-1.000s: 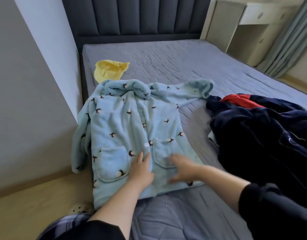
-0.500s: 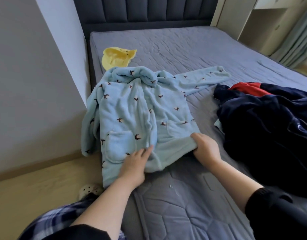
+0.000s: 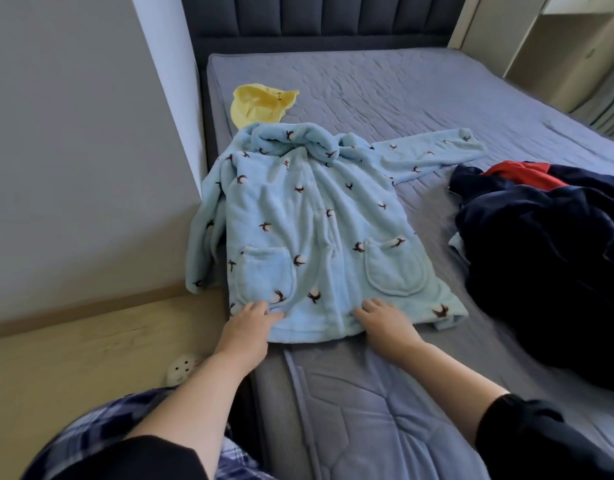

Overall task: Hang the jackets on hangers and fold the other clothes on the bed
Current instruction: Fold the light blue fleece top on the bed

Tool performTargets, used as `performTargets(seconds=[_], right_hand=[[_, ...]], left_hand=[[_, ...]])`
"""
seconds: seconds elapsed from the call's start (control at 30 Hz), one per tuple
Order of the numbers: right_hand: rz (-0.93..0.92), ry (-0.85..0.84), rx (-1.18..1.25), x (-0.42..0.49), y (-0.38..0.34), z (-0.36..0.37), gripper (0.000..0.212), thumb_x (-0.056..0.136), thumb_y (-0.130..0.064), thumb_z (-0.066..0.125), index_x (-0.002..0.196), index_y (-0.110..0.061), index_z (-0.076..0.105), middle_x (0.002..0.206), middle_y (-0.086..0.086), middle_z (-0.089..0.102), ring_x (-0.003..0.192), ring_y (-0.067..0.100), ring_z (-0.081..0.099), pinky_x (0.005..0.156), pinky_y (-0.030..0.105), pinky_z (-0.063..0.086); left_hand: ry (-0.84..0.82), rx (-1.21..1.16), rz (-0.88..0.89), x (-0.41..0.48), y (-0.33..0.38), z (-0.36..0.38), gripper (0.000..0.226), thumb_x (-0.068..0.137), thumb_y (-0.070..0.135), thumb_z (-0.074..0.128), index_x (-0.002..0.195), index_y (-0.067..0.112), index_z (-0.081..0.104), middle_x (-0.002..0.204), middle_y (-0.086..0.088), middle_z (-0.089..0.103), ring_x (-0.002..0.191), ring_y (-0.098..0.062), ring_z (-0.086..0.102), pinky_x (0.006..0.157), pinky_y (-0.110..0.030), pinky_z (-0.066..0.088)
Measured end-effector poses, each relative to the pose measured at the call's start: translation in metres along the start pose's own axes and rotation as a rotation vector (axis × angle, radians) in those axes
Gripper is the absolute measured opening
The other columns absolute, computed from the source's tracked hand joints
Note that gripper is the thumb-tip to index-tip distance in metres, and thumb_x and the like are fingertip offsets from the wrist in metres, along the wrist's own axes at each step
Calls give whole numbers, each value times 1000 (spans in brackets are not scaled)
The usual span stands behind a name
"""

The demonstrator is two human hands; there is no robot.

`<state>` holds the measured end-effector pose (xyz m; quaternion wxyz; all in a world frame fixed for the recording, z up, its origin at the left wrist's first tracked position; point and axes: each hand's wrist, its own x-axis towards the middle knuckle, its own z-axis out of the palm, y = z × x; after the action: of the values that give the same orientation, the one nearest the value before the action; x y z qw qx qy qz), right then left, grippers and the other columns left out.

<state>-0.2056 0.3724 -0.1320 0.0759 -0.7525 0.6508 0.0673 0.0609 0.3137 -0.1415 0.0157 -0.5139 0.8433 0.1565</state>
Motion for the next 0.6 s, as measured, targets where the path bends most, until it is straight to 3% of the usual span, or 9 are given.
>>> performTargets(seconds=[0.07,0.13,0.2,0.27,0.33,0.37,0.43,0.5,0.6], right_hand=[[81,-132,102,7,-4,-7,43,82,-14,50,125,-18,49,114,5,51,110,27,49,84,37,46],[114,-106,228,14,-7,-11,63,79,-20,54,139,-20,36,128,6,46,121,27,45,91,36,45],[21,-22,255,19,-18,-14,88,75,-27,60,150,-25,15,148,7,27,133,26,31,104,37,38],[-78,-6,151,24,-30,-14,93,76,-35,63,151,-33,8,157,6,8,138,24,19,110,37,29],[-88,-15,97,29,-36,-12,78,81,-32,63,149,-31,24,158,7,10,138,24,23,106,36,32],[-55,9,145,31,-38,-13,65,83,-24,62,143,-26,38,155,6,19,135,25,32,101,35,38],[43,170,362,35,-40,-17,40,81,-6,59,120,-12,58,136,7,43,115,29,52,84,36,47],[140,307,569,38,-40,-24,21,77,1,59,97,-5,62,110,9,54,91,33,59,73,36,45],[215,329,740,41,-38,-36,9,81,-8,67,88,-3,63,93,9,55,80,28,57,69,33,42]], left_hand=[[20,-154,-18,3,-4,-6,63,81,2,46,134,36,51,105,8,42,107,-14,42,82,-25,41],[64,-327,-85,6,-7,-12,55,82,9,51,130,35,56,101,9,44,104,-11,43,85,-21,39],[69,-482,-136,10,-6,-21,47,83,11,53,124,33,62,103,11,48,104,-9,44,88,-19,37],[76,-581,-132,14,-3,-31,41,81,10,52,97,43,70,91,15,56,91,-10,52,74,-19,40],[114,-644,-165,16,1,-40,35,77,10,52,62,40,65,69,10,60,75,-15,56,57,-21,39],[139,-613,-172,17,1,-42,28,77,13,54,64,34,66,70,7,63,77,-17,57,59,-24,42],[151,-365,-162,16,0,-43,23,79,24,60,97,34,70,98,8,63,101,-17,53,80,-29,44],[69,-160,-267,15,-6,-34,50,79,32,62,128,33,52,123,5,46,115,-20,40,91,-32,41],[13,-401,-665,9,-15,-30,62,82,25,63,138,22,36,132,-10,36,115,-30,45,89,-36,46]])
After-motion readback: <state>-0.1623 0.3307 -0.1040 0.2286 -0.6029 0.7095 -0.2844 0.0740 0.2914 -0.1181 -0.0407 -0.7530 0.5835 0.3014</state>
